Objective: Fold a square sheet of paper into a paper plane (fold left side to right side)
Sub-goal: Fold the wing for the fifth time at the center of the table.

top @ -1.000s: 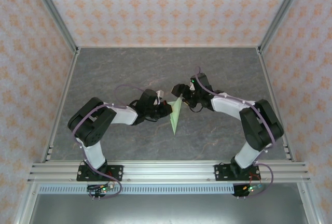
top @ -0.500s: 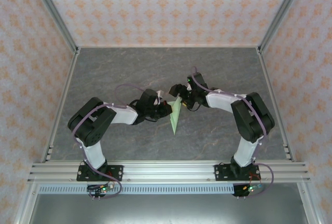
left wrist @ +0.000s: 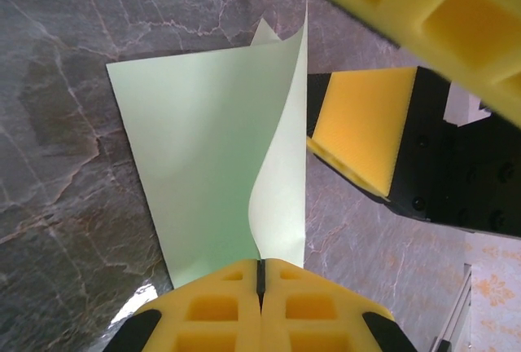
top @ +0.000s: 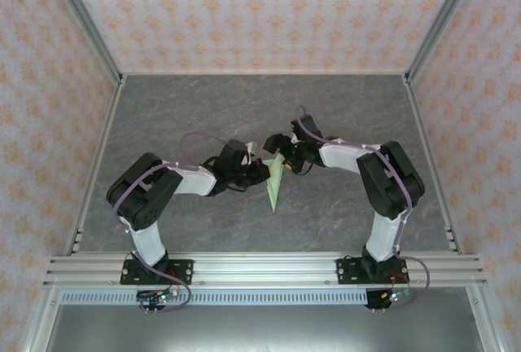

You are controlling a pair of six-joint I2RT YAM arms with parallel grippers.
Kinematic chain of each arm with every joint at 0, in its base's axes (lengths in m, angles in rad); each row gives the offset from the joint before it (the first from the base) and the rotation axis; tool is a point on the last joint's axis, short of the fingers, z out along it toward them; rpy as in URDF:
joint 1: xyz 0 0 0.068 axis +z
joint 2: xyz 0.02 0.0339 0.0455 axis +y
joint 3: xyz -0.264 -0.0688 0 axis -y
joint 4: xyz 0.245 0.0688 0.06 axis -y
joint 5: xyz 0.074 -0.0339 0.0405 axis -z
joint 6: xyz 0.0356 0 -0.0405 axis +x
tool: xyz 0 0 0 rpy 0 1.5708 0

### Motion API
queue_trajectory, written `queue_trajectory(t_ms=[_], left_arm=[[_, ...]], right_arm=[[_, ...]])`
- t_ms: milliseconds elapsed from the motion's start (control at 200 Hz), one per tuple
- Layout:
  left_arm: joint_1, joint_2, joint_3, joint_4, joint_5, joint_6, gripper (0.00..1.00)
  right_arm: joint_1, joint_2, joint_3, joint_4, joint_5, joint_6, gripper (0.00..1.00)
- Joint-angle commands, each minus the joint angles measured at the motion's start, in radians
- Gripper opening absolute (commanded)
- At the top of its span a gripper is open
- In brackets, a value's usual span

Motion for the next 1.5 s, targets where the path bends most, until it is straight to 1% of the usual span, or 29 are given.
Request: queue_trajectory(t_ms=[0, 100, 310, 841, 1021, 1166, 1236, 1331, 1456, 1461, 1466, 1486, 1496], left_arm=[[0.014, -0.001, 0.027, -0.032, -0.006, 0.039, 0.0], [0.021, 0.006, 0.029, -0.037, -0.004, 0.047, 0.0], [0.025, 0.029, 0.045, -0.039, 0.005, 0.059, 0.0], [0.025, 0.081, 0.055, -0.037, 0.016, 0.063, 0.0], [0.026, 0.099, 0.046, -0.05, 0.005, 0.073, 0.0], [0.026, 0.109, 0.045, -0.048, 0.005, 0.074, 0.0], [0.026, 0.11, 0.047, -0.048, 0.005, 0.073, 0.0], [0.025, 0.104, 0.042, -0.051, 0.004, 0.074, 0.0], [0.025, 0.096, 0.041, -0.059, -0.001, 0.08, 0.0], [0.026, 0.095, 0.041, -0.06, -0.002, 0.08, 0.0], [0.025, 0.095, 0.04, -0.06, -0.002, 0.08, 0.0], [0.025, 0.094, 0.039, -0.061, -0.003, 0.081, 0.0], [0.026, 0.094, 0.039, -0.062, -0.004, 0.082, 0.0]], right_arm=[[0.01, 0.035, 0.039, -0.075, 0.016, -0.028, 0.9], [0.013, 0.048, 0.049, -0.11, 0.03, -0.043, 0.9], [0.017, 0.058, 0.053, -0.128, 0.03, -0.056, 0.91], [0.02, 0.051, 0.048, -0.115, 0.021, -0.062, 0.9], [0.02, -0.027, 0.022, -0.064, 0.051, -0.058, 0.9], [0.018, -0.118, 0.02, -0.105, 0.118, -0.079, 0.9], [0.019, -0.15, 0.014, -0.137, 0.148, -0.082, 0.85], [0.02, -0.17, -0.011, -0.14, 0.145, -0.075, 0.72], [0.024, -0.146, -0.039, -0.081, 0.06, -0.039, 0.45], [0.024, -0.141, -0.041, -0.075, 0.056, -0.038, 0.42], [0.024, -0.141, -0.041, -0.075, 0.056, -0.038, 0.42], [0.028, -0.132, -0.045, -0.064, 0.041, -0.031, 0.36], [0.029, -0.131, -0.046, -0.061, 0.039, -0.031, 0.35]])
